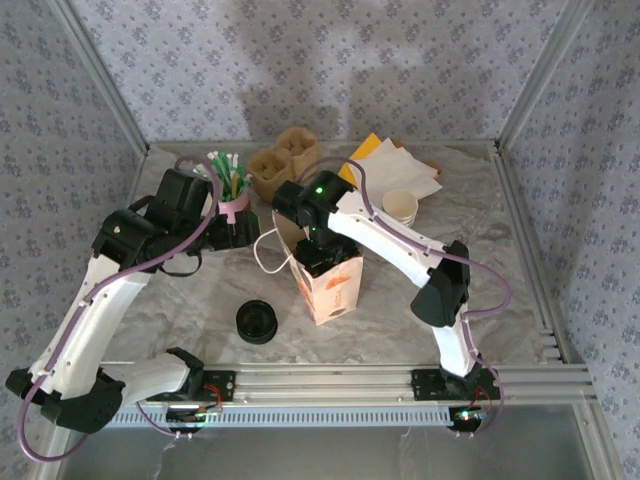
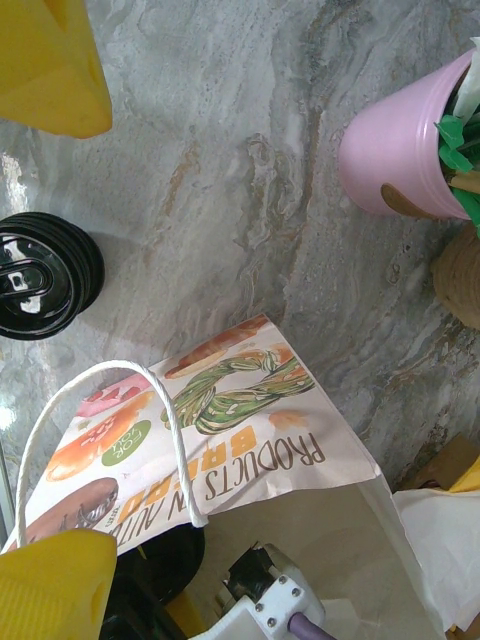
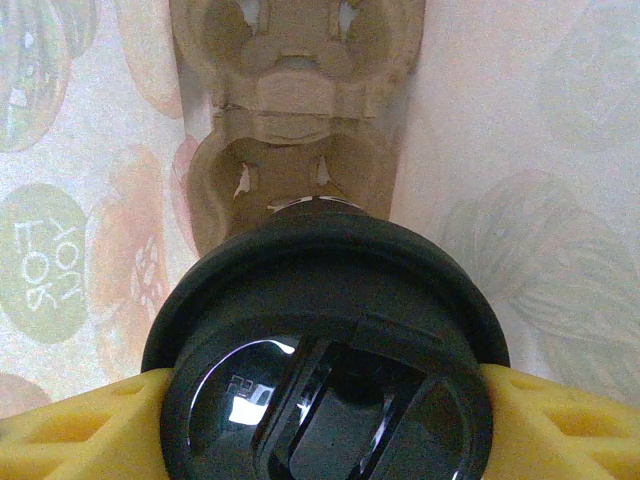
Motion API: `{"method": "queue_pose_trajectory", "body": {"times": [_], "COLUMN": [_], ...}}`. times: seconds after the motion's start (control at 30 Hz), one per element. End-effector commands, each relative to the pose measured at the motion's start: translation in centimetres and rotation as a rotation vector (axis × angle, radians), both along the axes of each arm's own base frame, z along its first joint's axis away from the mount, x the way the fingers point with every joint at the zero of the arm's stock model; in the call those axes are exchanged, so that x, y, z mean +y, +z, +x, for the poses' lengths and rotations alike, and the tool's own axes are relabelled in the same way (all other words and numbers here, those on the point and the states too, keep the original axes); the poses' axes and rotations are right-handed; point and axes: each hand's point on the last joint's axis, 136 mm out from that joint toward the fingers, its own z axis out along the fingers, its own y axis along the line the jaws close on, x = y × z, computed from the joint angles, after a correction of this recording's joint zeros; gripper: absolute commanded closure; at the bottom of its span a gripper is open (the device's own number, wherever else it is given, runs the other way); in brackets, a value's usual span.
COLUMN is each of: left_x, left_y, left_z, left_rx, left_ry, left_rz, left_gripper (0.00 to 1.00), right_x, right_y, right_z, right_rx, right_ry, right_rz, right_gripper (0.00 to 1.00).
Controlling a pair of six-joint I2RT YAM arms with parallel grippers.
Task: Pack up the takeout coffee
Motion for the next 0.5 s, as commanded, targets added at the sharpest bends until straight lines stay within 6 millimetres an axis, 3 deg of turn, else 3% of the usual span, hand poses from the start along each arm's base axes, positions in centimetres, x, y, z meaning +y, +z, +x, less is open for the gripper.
{"method": "queue_pose_trajectory", "body": {"times": [0.0, 0.47], "left_x": [0.07, -0.77], "left_y": [0.66, -0.06], "left_z": [-0.16, -0.17], "left_rx": [-0.021, 0.011], "left_ry": [-0.015, -0.034], "left_rz": [0.014, -0.011], "left_gripper": [0.00, 0.02], "right_x": [-0.77, -0.80], "right_y": [0.80, 0.86], "right_z": [-0.86, -0.85], "right_rx": [0.010, 0.008], "right_ry": [0.009, 0.012], "right_rz": [-0.004, -0.004], "right_gripper": [0.30, 0.30]}}
